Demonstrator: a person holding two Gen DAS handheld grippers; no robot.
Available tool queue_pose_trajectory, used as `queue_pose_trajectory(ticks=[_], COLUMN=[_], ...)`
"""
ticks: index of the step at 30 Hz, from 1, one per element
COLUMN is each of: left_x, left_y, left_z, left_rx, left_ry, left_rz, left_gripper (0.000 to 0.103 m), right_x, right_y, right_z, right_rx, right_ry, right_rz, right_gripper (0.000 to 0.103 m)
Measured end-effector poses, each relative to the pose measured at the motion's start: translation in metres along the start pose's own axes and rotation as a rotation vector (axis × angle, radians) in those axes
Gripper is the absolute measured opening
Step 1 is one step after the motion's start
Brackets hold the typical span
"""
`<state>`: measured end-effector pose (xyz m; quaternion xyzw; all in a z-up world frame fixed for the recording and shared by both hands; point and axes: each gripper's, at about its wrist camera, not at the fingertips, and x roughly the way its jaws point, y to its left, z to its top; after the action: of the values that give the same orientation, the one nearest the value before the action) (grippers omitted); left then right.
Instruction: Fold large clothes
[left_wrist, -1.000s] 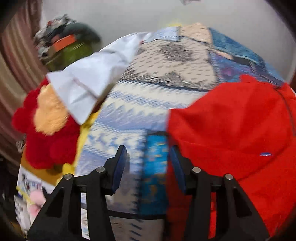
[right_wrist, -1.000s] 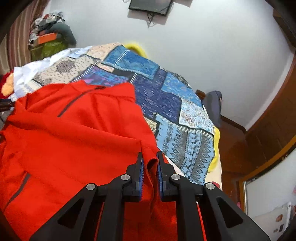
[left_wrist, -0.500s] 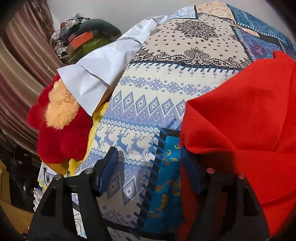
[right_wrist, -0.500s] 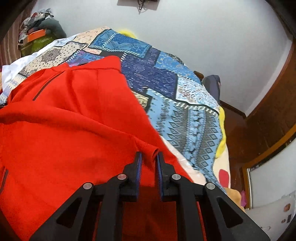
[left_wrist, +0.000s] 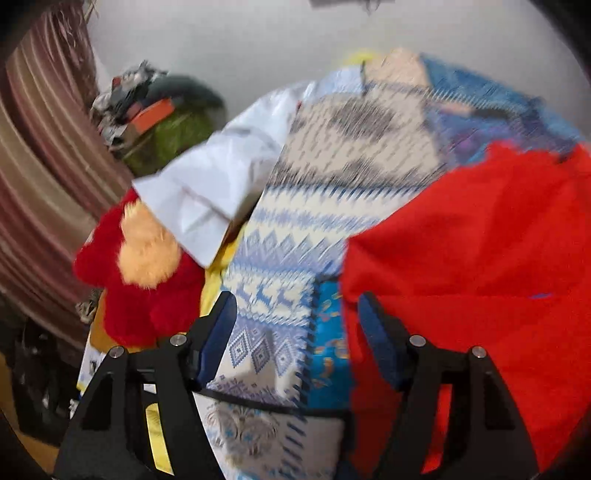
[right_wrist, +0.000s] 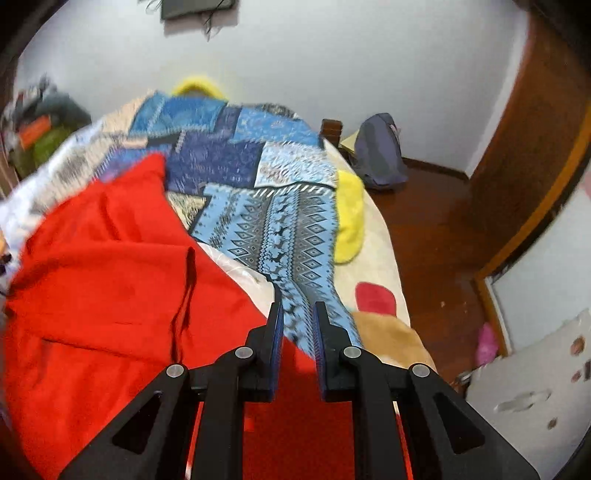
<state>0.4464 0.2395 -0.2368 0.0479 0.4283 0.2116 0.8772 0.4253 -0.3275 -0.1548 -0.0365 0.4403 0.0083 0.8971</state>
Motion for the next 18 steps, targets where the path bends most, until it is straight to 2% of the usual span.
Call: queue_pose_trajectory(ticks=[4,6,10,11,13,15,18], left_x=[-0.055,-0.073,-0.095,-0.096,-0.095,-0.095,-0.091], left_y=[-0.010,-0.020,-0.063,-0.077,-0.110,-0.140,-0.176], left_z=[0.011,0.012,-0.007,-0.015,-0.037,-0.057,-0.086], left_rx=[0.000,0.005,0.060,0.076,0.120,0.178,0.264], left_ry=[-0.049,-0.053,-0.006,0.020,0.092,0.141,0.181], left_rz=[-0.095,-0.155,-0.309,-0.353,-0.440,-0.485,-0.478], left_gripper=[0.073,0.081,0.081,0.081,0.081,0.081,0.081], right_x=[-0.024,-0.016,0.025,0.031,0.024,0.018,0.013], right_y=[-0.024,-0.030,-0.031,-0.030,-0.024,-0.020,-0.017], right_z=[-0.016,-0.027,-0.063,-0.070,-0.085,-0.094,-0.103], right_rx=[0.066,0.080,0.055,0.040,-0.022,-0.059,-0.090], right_ry=[0.009,0.063,0.226,0.229,0.121,0.086,0.068], right_rz=[0.059,0.063,0.031,0.019,-0.004,-0.061,-0.126], right_gripper=[0.011,0.011,0.011,0.011,0.011,0.011,0.011])
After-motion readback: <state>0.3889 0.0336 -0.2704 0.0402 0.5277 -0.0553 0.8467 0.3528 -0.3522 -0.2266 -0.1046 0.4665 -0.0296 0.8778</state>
